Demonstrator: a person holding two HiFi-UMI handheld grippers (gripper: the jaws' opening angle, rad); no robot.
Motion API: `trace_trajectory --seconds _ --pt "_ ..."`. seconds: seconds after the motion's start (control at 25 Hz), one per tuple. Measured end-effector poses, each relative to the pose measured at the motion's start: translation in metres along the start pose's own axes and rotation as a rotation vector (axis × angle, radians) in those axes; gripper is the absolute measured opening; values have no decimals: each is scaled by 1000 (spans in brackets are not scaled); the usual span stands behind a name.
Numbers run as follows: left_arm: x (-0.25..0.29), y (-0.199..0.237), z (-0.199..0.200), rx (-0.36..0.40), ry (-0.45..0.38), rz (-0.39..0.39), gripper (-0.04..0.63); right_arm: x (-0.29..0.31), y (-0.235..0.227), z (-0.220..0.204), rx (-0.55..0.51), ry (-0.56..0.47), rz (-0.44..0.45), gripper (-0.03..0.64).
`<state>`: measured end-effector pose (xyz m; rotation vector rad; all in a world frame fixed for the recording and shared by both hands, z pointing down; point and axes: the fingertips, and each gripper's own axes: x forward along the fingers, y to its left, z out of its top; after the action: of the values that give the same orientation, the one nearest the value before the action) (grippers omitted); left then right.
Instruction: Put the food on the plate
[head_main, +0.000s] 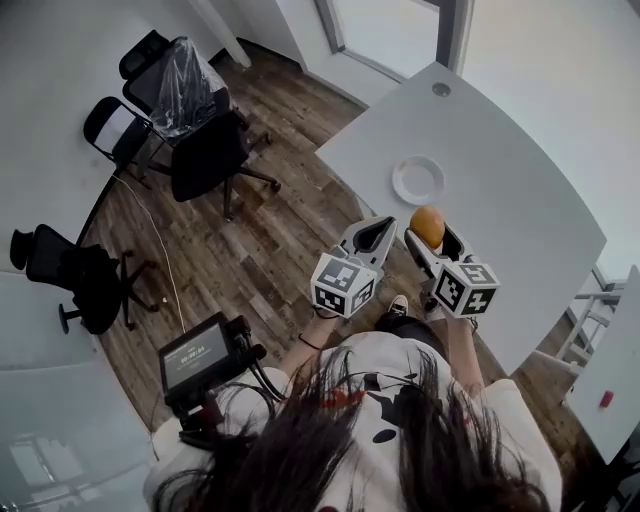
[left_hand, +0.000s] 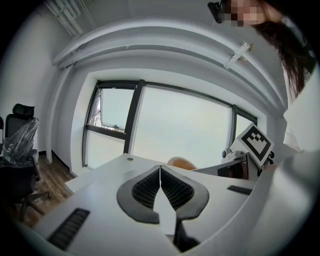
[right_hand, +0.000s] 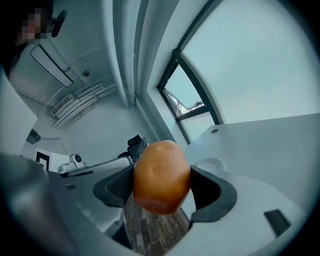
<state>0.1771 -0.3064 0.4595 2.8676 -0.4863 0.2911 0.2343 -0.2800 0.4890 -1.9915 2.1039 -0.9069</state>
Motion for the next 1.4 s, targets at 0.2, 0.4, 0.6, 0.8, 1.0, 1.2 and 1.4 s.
trace_trajectory --seconds 0.2,0.4,0.6,0.8,1.0,1.2,1.4 --pt "23 11 3 1 15 23 6 19 -21 7 13 22 11 357" --pt "40 18 1 -1 38 23 6 34 -42 6 37 50 -6 357" --pt "50 30 2 -3 51 -3 6 49 -50 7 47 64 -34 357" --pt "74 44 -6 -23 61 -61 6 65 -64 4 36 95 -84 357" --pt "96 57 -9 16 94 -108 6 99 -90 -9 -12 173 -142 357" --pt "108 72 -11 24 119 -143 6 135 -123 -27 -96 304 -214 357" --pt "130 122 -2 2 132 -165 6 198 -145 -33 -209 475 -255 357"
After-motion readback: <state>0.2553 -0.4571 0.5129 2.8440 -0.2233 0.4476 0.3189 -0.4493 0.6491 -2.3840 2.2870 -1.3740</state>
